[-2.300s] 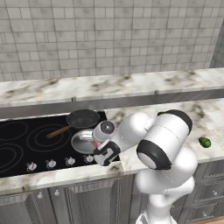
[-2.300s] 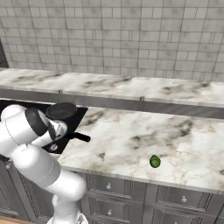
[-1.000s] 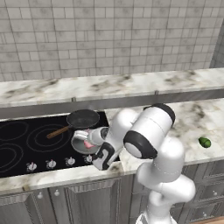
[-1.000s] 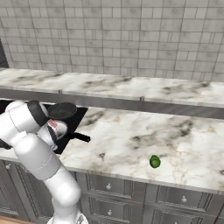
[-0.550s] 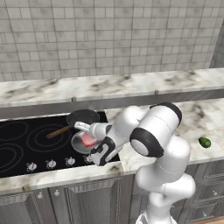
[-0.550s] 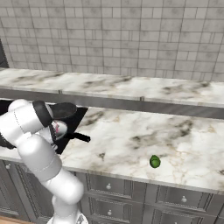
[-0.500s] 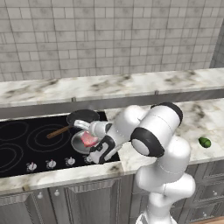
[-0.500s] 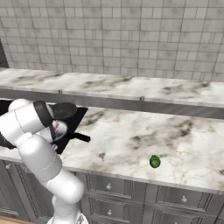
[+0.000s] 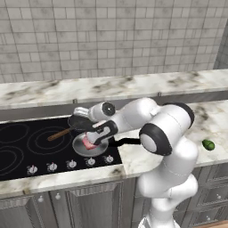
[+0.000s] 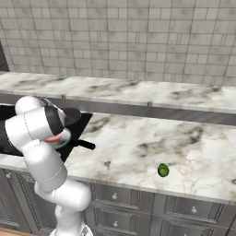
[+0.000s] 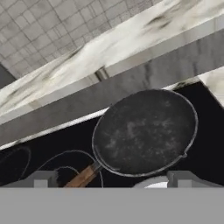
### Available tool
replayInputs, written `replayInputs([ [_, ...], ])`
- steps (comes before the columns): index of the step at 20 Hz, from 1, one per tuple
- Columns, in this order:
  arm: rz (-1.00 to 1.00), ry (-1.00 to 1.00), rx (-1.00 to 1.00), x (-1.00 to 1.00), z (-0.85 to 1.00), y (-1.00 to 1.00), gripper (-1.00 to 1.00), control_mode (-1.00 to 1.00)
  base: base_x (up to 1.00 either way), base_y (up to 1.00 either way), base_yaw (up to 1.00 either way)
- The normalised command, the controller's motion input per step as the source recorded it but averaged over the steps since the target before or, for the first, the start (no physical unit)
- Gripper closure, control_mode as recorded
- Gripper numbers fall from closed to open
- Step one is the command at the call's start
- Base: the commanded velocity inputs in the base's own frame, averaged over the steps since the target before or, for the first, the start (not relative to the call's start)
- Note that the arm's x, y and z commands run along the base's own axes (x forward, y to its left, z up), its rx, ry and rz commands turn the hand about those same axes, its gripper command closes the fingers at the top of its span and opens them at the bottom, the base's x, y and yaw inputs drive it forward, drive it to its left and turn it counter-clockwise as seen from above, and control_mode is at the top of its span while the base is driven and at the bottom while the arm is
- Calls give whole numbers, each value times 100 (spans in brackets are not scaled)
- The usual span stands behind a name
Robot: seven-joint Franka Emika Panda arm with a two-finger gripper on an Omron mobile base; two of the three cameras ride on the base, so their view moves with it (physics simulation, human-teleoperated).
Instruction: Place both pans onto different burners. Then place the avocado and the steak on different pans.
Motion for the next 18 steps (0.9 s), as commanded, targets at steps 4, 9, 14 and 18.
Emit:
replayInputs([
  [4, 0, 19, -38, 27, 9, 1, -100, -100, 0, 0, 0],
  [9, 0, 16, -28, 5, 16, 0, -100, -100, 0, 0, 0],
  [14, 4, 12, -5, 0, 20, -1, -100, -100, 0, 0, 0],
  [18, 11, 8, 0, -23, 9, -11, -100, -100, 0, 0, 0],
])
